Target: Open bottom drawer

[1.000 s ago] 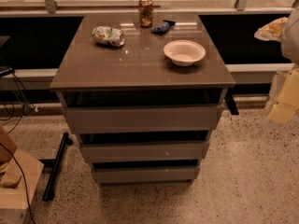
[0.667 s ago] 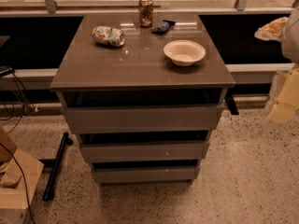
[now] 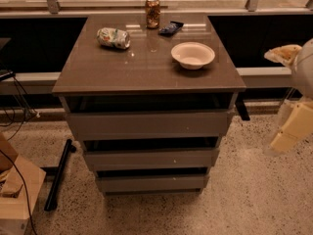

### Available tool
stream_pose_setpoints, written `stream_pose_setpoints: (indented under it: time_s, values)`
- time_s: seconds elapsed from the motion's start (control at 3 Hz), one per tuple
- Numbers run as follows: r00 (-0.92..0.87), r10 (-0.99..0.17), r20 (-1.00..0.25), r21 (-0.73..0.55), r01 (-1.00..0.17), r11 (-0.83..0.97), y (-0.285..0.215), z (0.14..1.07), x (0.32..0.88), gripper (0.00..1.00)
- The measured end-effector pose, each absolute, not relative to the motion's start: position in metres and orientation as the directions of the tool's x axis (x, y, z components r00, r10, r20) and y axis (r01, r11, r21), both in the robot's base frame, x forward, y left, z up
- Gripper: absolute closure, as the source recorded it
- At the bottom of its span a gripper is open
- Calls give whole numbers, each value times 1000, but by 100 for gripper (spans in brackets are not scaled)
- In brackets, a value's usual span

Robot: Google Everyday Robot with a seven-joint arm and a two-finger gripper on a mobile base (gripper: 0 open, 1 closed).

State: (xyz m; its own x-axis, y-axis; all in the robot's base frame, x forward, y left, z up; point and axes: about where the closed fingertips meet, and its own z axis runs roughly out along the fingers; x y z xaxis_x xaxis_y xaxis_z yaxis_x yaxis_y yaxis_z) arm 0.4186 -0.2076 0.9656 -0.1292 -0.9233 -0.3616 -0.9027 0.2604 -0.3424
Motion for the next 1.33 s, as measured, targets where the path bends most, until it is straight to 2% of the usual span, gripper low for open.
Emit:
stream_pose_setpoints:
  time_s: [0.67, 1.33]
  values:
    - [-154, -848, -507, -276, -903, 330, -207, 908, 419, 0]
    - [-140, -852, -504, -287, -904, 318, -205, 894, 423, 0]
